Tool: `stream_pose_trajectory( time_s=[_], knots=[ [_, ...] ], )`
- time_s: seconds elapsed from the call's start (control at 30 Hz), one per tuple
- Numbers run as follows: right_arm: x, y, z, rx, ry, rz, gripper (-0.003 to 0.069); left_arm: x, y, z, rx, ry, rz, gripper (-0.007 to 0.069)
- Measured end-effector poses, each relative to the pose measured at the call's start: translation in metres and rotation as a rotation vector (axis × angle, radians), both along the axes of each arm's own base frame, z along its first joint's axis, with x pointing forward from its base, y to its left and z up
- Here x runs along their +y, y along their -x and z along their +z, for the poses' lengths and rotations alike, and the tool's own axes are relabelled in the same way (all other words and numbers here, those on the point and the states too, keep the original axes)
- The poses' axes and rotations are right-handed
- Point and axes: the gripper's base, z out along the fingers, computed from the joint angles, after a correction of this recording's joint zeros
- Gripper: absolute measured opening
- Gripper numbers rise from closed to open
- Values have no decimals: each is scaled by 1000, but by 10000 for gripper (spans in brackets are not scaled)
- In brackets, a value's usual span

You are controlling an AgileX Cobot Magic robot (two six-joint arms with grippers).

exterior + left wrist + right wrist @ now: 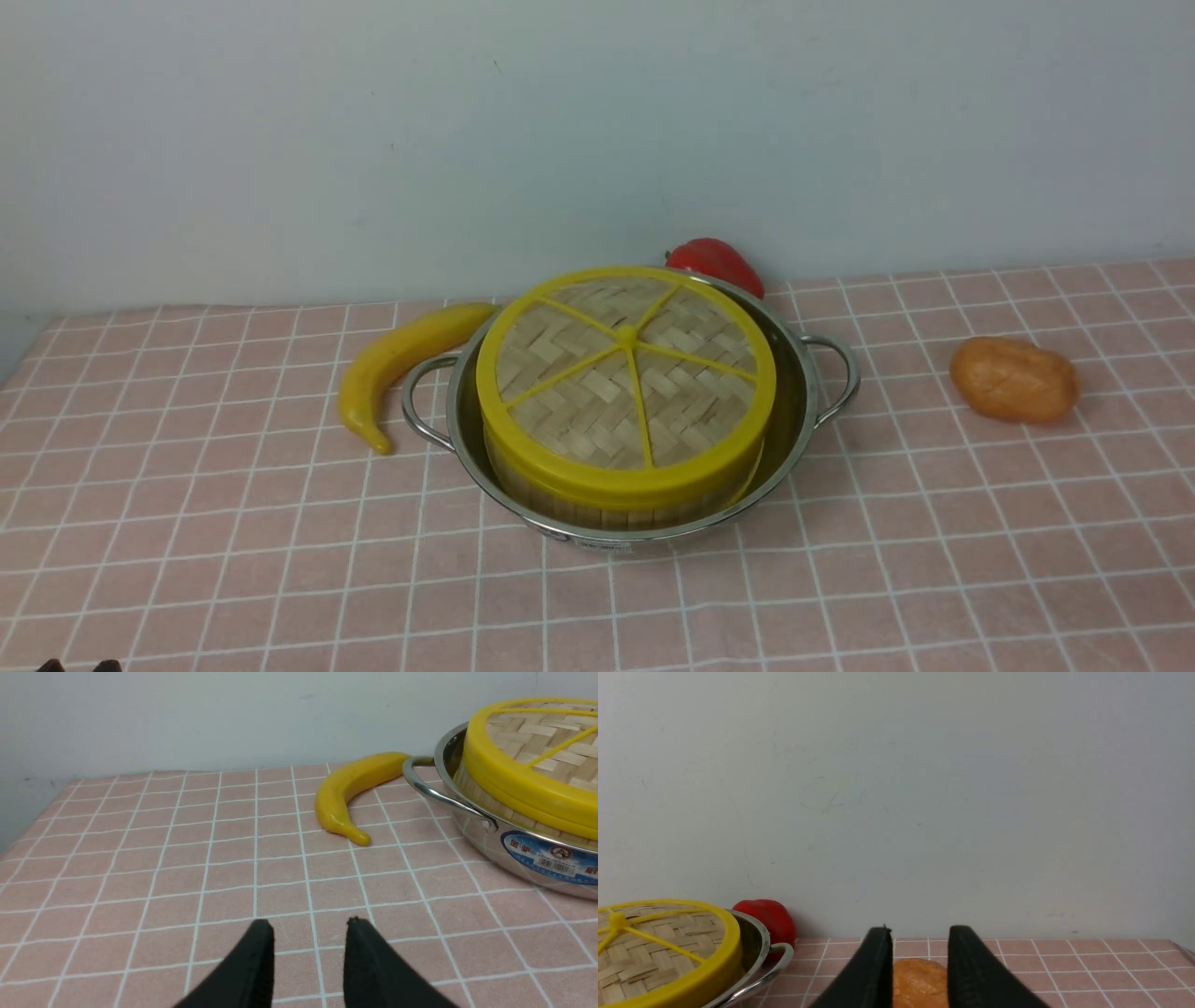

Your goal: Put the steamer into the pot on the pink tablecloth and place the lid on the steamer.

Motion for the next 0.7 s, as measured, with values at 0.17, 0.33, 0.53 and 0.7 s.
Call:
stream_pose_trajectory(
  time_s=[0.17,0.33,0.53,0.7],
  knots=[
    [0,0,0,0,0,0,209,0,0,0,4,1,-1,223],
    [0,0,0,0,0,0,223,0,0,-1,7,4,0,232],
    [0,0,0,0,0,0,235,0,0,-1,7,6,0,240],
    [0,0,0,0,0,0,239,0,0,-1,7,6,0,243]
  ],
)
